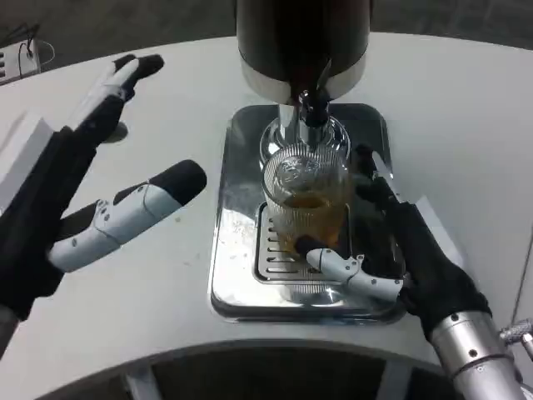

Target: Grasp the cup under the faucet to collect the drink, then remove the cup.

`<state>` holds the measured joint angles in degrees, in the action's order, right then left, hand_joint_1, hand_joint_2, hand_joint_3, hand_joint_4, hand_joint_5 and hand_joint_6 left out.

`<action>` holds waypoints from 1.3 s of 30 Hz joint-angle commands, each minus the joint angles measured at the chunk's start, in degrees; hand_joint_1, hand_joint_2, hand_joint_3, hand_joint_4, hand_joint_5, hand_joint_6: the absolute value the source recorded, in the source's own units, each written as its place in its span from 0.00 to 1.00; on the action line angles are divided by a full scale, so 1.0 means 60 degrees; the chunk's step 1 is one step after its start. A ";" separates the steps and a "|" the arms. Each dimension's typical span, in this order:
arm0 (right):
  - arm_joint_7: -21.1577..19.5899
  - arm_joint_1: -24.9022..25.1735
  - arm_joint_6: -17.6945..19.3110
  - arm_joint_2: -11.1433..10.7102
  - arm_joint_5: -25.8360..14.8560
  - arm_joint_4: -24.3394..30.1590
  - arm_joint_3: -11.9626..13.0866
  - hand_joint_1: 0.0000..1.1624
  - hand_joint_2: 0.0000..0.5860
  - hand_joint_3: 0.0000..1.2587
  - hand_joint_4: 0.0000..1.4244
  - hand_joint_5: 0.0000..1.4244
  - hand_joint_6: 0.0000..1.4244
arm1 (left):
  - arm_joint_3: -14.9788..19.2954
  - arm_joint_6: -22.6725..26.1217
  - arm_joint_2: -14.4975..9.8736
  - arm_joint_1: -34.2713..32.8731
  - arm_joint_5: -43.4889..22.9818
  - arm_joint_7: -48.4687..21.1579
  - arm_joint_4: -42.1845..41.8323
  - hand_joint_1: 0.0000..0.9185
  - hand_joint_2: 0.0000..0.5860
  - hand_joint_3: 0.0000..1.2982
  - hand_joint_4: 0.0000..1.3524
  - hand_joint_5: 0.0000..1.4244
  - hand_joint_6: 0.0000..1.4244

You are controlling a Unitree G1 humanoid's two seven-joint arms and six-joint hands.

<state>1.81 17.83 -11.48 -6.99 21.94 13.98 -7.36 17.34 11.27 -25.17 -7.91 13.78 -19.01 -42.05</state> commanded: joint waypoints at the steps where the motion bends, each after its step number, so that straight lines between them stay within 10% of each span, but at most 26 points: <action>1: -0.0110 0.0159 0.0156 0.0154 -0.0078 -0.0111 -0.0111 0.63 0.40 0.00 0.02 0.07 0.06 | 0.0509 -0.0203 -0.0302 0.0716 -0.0145 -0.0054 0.0033 0.00 0.03 0.09 0.00 0.05 0.15; 15: -0.0333 0.0600 0.0261 0.0479 -0.0211 -0.0821 -0.0268 0.63 0.40 0.00 0.02 0.07 0.06 | 0.0607 -0.0521 -0.0716 0.1572 0.0084 0.0066 0.0877 0.00 0.05 0.09 0.00 0.05 0.15; 39: -0.0648 0.1195 0.0810 0.0775 -0.0860 -0.1940 -0.0139 0.63 0.40 0.00 0.02 0.07 0.06 | -0.1673 -0.1176 -0.1635 0.0481 0.2013 -0.0036 0.2720 0.00 0.05 0.05 0.00 0.00 0.12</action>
<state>-2.06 24.50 -7.42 -2.78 17.46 3.97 -8.07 8.10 4.13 -33.74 -4.55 24.58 -18.81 -26.56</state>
